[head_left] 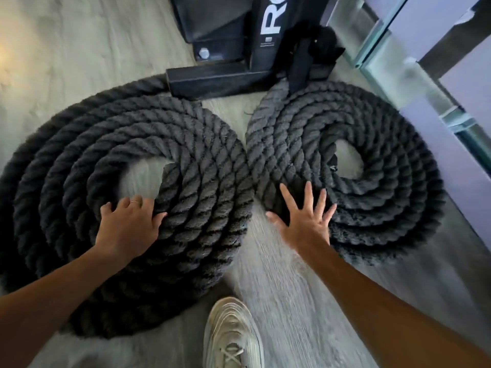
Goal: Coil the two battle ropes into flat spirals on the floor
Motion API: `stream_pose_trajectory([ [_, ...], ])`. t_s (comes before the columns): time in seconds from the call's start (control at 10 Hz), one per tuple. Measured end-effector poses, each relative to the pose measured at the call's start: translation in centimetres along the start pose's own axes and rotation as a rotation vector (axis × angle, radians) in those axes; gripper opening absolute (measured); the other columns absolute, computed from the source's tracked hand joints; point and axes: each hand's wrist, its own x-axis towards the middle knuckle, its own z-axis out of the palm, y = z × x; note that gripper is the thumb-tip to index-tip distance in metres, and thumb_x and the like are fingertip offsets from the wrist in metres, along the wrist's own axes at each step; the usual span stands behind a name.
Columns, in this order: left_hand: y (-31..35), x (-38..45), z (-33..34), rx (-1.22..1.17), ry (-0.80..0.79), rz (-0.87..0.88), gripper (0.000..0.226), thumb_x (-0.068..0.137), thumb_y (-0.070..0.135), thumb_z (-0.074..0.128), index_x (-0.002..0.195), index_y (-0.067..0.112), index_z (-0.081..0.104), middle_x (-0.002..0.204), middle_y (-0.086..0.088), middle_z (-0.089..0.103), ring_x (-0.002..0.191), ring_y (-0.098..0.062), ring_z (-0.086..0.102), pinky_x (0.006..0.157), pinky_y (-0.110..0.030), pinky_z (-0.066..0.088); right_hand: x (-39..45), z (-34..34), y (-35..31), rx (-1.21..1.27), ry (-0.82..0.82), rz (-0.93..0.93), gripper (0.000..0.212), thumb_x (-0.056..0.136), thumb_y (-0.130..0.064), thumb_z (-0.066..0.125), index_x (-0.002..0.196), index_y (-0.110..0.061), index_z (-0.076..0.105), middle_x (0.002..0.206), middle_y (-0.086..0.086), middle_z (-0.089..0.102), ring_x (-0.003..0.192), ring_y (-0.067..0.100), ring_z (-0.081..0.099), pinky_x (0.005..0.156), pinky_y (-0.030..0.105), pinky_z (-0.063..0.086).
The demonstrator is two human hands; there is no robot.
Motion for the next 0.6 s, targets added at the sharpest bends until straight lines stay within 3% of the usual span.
stream_pose_trajectory([
  [0.1,0.1,0.2,0.1,-0.012,0.025,-0.009,0.042,0.092,0.045,0.052,0.095,0.004,0.063,0.087,-0.014,0.065,0.085,-0.039,0.062,0.077,-0.065,0.044,0.4,0.5,1.2,-0.027,-0.049,-0.032,0.076,0.074,-0.09,-0.008,0.138,-0.059,-0.035,0.166,0.008,-0.024,0.147,0.049,-0.021,0.114,0.072,-0.009],
  [0.2,0.9,0.2,0.1,-0.018,0.041,-0.031,0.042,0.093,0.044,0.053,0.094,0.003,0.063,0.089,-0.015,0.066,0.085,-0.039,0.062,0.077,-0.064,0.043,1.7,0.7,1.8,-0.044,-0.047,-0.137,0.072,0.075,-0.089,-0.014,0.135,-0.06,-0.039,0.165,0.008,-0.025,0.145,0.052,-0.024,0.111,0.073,-0.008],
  [0.3,1.7,0.3,-0.2,-0.006,0.018,-0.048,0.045,0.095,0.044,0.049,0.096,0.002,0.064,0.091,-0.015,0.066,0.086,-0.039,0.062,0.078,-0.061,0.044,2.3,0.3,2.6,-0.069,-0.048,-0.164,0.073,0.079,-0.089,-0.01,0.142,-0.059,-0.031,0.166,0.009,-0.023,0.145,0.052,-0.024,0.111,0.074,-0.005],
  [0.5,1.2,0.1,-1.0,0.036,-0.127,-0.073,0.058,0.098,0.056,0.025,0.122,0.014,0.057,0.117,-0.005,0.064,0.109,-0.028,0.058,0.085,-0.05,0.042,2.4,-0.8,2.0,-0.126,-0.191,-0.133,0.078,0.081,-0.088,0.003,0.146,-0.057,-0.026,0.161,0.008,-0.034,0.142,0.051,-0.032,0.112,0.071,-0.009],
  [0.6,0.8,1.1,-2.0,-0.019,-0.258,-0.022,0.062,0.098,0.061,0.025,0.135,0.016,0.049,0.132,-0.004,0.057,0.12,-0.025,0.054,0.093,-0.046,0.043,2.1,-2.8,1.9,-0.1,-0.307,-0.115,0.079,0.088,-0.084,0.021,0.151,-0.055,-0.018,0.165,0.009,-0.025,0.147,0.051,-0.021,0.116,0.069,0.003],
])
